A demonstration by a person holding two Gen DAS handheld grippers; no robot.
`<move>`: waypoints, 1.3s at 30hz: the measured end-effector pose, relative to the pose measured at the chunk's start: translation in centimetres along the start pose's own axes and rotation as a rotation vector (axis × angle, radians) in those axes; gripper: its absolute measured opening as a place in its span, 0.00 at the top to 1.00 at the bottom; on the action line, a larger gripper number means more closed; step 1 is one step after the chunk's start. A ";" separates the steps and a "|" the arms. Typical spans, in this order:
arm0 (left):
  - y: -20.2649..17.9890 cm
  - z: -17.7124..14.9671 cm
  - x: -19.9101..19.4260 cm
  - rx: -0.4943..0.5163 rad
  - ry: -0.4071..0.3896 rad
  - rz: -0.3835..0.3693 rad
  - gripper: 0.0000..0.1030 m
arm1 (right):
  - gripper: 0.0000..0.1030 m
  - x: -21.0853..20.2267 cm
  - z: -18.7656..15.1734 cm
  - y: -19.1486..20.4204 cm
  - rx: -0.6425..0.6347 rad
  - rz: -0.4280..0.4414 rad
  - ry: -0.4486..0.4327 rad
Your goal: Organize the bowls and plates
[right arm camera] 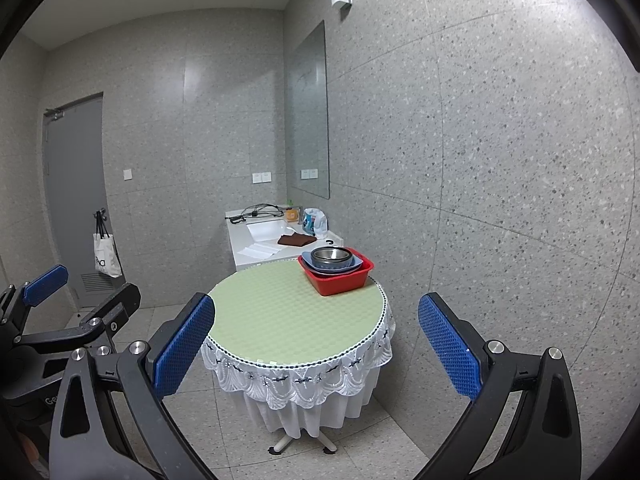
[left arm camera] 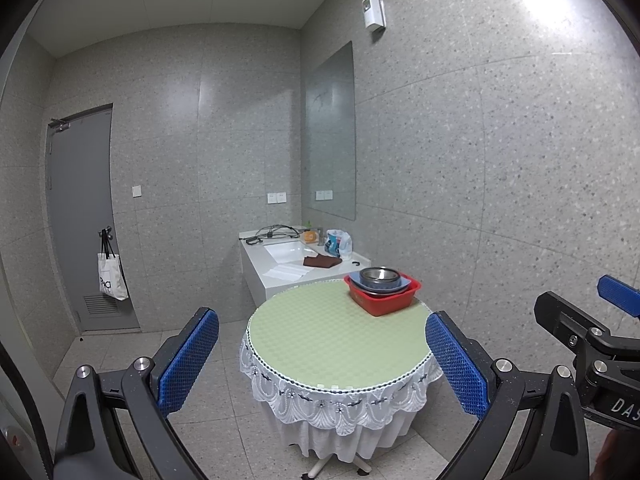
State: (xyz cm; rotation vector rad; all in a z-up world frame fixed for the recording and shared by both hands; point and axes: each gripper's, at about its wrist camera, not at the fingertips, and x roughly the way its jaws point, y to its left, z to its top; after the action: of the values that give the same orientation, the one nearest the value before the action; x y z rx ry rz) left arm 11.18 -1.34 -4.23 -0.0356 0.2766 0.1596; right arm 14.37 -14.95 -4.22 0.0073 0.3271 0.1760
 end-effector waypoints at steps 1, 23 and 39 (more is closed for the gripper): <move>0.0 0.0 0.0 0.000 0.001 0.001 0.01 | 0.00 0.0 0.0 0.0 0.000 0.000 0.000; -0.1 -0.4 0.4 0.000 0.002 0.020 0.01 | 0.00 0.7 -0.3 -0.2 0.000 0.017 0.012; -0.1 -0.4 0.7 -0.001 0.007 0.021 0.01 | 0.00 1.0 -0.3 -0.4 0.002 0.024 0.017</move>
State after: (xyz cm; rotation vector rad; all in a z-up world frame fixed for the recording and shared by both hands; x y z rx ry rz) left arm 11.77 -1.36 -4.78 -0.0347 0.2838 0.1808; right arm 15.24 -15.18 -4.86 0.0113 0.3441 0.1998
